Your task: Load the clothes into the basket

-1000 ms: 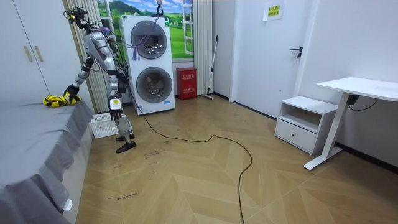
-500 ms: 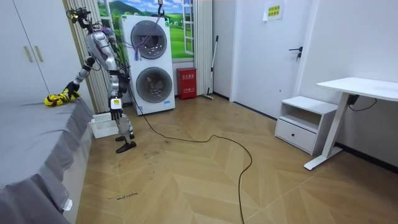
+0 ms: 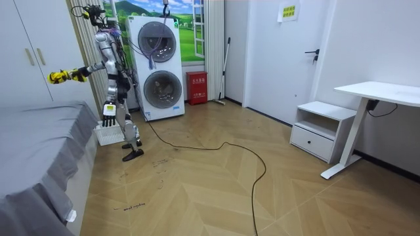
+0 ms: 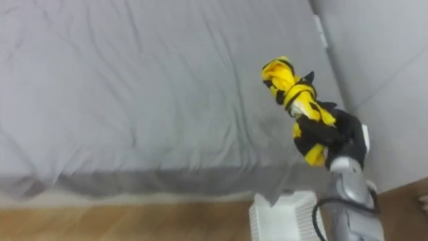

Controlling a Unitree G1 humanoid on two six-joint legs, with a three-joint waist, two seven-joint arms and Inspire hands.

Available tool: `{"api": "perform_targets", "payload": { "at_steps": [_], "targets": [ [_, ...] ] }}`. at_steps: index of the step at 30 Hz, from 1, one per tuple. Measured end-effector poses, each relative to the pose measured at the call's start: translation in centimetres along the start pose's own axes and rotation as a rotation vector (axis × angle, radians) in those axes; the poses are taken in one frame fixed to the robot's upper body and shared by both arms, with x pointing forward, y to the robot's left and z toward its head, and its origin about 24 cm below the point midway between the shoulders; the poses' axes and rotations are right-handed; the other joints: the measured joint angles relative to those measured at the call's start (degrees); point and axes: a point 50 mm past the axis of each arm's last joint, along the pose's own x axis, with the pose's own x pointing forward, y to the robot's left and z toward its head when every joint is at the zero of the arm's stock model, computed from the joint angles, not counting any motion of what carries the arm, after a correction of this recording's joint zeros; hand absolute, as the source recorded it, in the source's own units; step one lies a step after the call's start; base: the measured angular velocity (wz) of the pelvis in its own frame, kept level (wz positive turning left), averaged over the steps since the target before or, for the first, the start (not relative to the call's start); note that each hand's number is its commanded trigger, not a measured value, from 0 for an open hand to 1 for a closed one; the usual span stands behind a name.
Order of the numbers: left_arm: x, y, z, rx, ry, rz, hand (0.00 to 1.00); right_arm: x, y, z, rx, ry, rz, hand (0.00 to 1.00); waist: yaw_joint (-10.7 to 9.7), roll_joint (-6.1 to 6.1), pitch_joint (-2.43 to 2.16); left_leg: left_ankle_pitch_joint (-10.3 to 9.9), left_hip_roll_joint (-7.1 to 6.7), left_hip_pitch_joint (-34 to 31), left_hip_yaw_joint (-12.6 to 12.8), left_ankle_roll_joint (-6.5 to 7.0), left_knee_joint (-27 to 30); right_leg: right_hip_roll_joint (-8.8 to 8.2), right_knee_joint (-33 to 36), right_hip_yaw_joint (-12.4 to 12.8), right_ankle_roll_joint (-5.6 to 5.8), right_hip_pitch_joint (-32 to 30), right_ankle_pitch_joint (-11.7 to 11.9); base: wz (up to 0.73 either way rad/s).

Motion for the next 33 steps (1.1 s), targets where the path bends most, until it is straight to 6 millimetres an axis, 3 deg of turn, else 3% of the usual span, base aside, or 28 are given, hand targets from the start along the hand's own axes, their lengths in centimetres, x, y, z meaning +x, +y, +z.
{"api": "perform_targets", "payload": {
  "at_steps": [7,14,17,23,25,27,29,33],
  "targets": [
    [-0.1,-0.7,-0.3,0.015,0.020,-0.024,0.00,-1.1,-0.7,1.1,0.087,-0.030,0.004,1.00,-3.2,0.27,-0.03,-3.1,1.45,6.7,6.2,-1.32,-0.4,1.99,-1.5,5.4,-0.02,4.4,0.0,-0.48],
    [-0.3,-0.8,-0.7,0.065,0.032,-0.030,0.00,-2.8,-2.1,-0.2,0.098,0.012,-0.035,1.00,-4.4,0.54,-0.03,-4.6,2.28,9.7,8.7,-2.60,-0.5,3.82,-1.6,8.1,-0.40,6.1,0.3,-0.35],
    [-0.4,-0.7,-1.2,0.074,0.048,-0.031,0.00,-3.5,-2.8,-1.3,0.108,0.057,-0.060,1.00,-5.2,1.74,0.03,-5.7,3.28,10.4,8.8,-3.04,-0.3,4.53,-1.6,8.0,-0.49,6.5,0.3,-0.18],
    [-0.3,-0.1,-1.0,0.105,0.046,-0.024,0.00,-3.2,-3.8,-2.8,0.104,0.128,-0.148,1.00,-7.4,3.47,-0.15,-5.9,3.21,7.9,10.0,-2.92,0.2,4.49,-0.7,8.3,-0.72,3.2,0.4,-0.14],
    [-0.3,-0.3,-1.0,0.115,0.047,-0.028,0.00,-1.9,-4.0,-2.5,0.134,0.127,-0.201,1.00,-8.4,4.59,0.09,-6.0,3.15,5.8,10.5,-2.67,1.0,4.43,0.7,9.1,-0.72,0.5,0.4,-0.13],
    [-0.3,-0.3,-1.0,0.119,0.047,-0.029,0.00,-1.0,-4.2,-1.9,0.163,0.116,-0.237,1.00,-8.7,5.63,-0.07,-6.1,3.14,3.8,11.2,-2.47,1.6,4.39,1.4,9.7,-0.69,-1.8,0.4,-0.18],
    [-0.3,-0.2,-0.9,0.119,0.047,-0.030,0.00,-0.1,-4.0,-1.0,0.176,0.089,-0.252,1.00,-9.0,6.86,0.09,-6.2,3.25,1.2,11.6,-2.26,2.7,4.19,2.4,9.8,-0.67,-4.6,0.4,-0.16],
    [0.2,-1.0,0.8,0.140,0.016,-0.052,0.00,1.8,-4.1,0.1,0.161,0.085,-0.293,1.00,-8.7,8.70,0.53,-6.0,3.02,-2.4,11.5,-1.91,3.8,3.91,4.6,10.8,-0.69,-9.1,0.4,-0.11]
  ]
}}
